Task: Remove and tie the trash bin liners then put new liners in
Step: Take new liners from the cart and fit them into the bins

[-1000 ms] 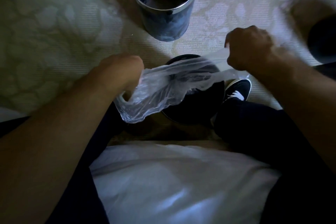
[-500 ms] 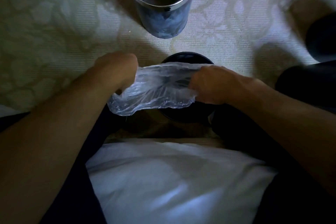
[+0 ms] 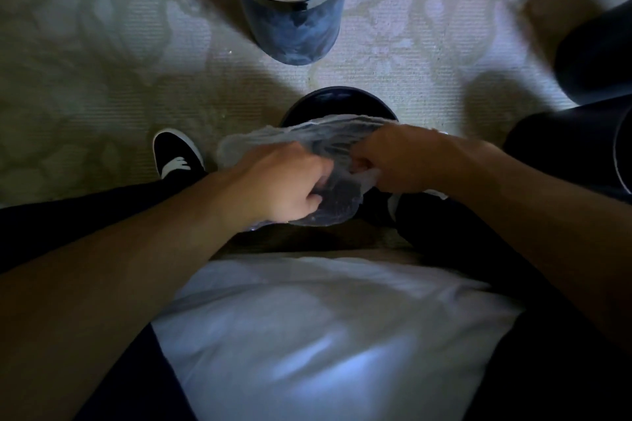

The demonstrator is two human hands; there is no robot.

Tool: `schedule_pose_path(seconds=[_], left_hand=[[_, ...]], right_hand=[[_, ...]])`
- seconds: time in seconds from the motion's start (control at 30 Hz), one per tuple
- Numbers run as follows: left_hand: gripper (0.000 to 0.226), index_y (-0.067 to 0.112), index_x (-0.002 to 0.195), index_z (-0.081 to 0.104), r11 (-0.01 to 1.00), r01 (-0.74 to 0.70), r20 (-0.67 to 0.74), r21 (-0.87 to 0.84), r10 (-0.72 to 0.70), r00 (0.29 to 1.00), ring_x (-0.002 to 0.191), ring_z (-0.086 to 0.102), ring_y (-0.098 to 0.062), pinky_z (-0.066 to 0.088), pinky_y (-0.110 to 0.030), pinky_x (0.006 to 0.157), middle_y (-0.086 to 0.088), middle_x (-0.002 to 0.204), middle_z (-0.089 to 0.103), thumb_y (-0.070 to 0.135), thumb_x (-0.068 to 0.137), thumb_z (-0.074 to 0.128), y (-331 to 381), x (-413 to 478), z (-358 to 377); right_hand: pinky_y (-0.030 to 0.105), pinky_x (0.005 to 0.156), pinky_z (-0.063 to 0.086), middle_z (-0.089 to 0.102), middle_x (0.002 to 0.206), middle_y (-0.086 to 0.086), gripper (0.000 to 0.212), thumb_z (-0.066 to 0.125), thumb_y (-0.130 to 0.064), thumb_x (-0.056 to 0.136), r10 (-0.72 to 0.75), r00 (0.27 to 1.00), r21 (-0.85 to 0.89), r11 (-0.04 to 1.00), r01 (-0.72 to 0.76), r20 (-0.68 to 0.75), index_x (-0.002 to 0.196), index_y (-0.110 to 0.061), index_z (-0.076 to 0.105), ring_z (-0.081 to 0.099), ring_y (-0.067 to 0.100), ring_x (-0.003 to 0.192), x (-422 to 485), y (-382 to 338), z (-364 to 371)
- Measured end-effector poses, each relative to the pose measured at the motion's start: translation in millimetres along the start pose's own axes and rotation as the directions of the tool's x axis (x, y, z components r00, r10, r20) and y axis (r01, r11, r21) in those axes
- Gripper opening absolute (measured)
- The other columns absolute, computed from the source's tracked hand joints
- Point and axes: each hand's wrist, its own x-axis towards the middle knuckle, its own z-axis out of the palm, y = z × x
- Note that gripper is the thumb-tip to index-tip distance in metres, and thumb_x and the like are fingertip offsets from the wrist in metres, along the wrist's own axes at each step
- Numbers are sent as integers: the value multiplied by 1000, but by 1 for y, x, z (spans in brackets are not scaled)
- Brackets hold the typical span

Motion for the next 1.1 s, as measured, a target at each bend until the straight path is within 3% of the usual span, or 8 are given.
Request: schedule_pose_path(seconds=[0.13, 0.3, 0.43, 0.63, 0.7, 0.77, 0.9, 1.1], left_hand=[[18, 37, 102, 63, 997, 30, 166, 77, -43, 985, 89, 53, -13, 38, -30, 71, 15, 83, 50, 25, 92, 55, -3, 5, 12], [31, 36, 114, 65, 994, 98, 319, 37, -105, 942, 89, 56, -17, 45, -31, 74, 14, 84, 48, 15, 95, 53, -8, 10, 35], [29, 30, 116, 68, 989, 130, 289, 69, -145, 946, 92, 59, -19, 47, -29, 77, 4, 104, 62, 14, 96, 52, -10, 12, 47], [26, 16, 115, 69, 940, 342, 326, -6, -321, 889, 103, 65, -26, 53, -36, 88, -6, 113, 68, 22, 97, 51, -32, 13, 63], [26, 12, 115, 70, 841, 506, 368, -191, -417, 831, 98, 66, -26, 54, -38, 87, -8, 111, 69, 23, 96, 56, -44, 17, 69], [26, 5, 117, 68, 546, 676, 467, -496, -488, 737, 86, 65, -23, 57, -36, 77, -10, 103, 69, 19, 96, 59, -53, 19, 71], [26, 0, 125, 58, 27, 604, 499, -796, -536, 681, 79, 69, -22, 60, -25, 55, -14, 99, 70, 7, 101, 52, -59, 18, 75], [22, 15, 116, 65, 241, 711, 589, -660, -421, 690, 105, 67, -21, 58, -37, 85, -7, 112, 72, 10, 94, 63, -47, 15, 81]], right_hand=[[24, 72, 30, 41, 78, -15, 37, 68, -16, 85, 38, 984, 30, 999, -44, 175, 74, -35, 37, 48, 14, 88, 2, -1, 9], [19, 82, 36, 62, 127, -9, 43, 65, -17, 89, 12, 927, -13, 1000, -8, 375, 129, -30, 63, 58, 15, 116, -3, -4, 21], [23, 87, 43, 61, 116, -8, 45, 70, -32, 87, 88, 897, 66, 989, -129, 434, 131, -30, 60, 55, 14, 103, -1, -4, 34], [30, 88, 46, 64, 94, -2, 33, 58, -58, 94, 141, 844, 212, 935, -286, 518, 81, -28, 59, 62, 21, 93, 1, 6, 38], [28, 87, 45, 65, 88, 1, 37, 47, -50, 103, 178, 842, 239, 910, -337, 510, 79, -25, 60, 61, 17, 81, -3, 10, 35], [24, 85, 39, 65, 100, -1, 41, 37, -43, 108, 237, 856, 260, 886, -385, 460, 103, -16, 67, 58, 17, 86, -3, 18, 38], [30, 85, 43, 62, 101, 7, 43, 39, -38, 109, 342, 833, 301, 817, -492, 435, 115, -7, 67, 57, 20, 84, -3, 30, 53], [36, 93, 46, 65, 126, 13, 37, 53, -35, 103, 299, 793, 312, 801, -511, 531, 126, -9, 65, 60, 32, 115, -4, 22, 77]])
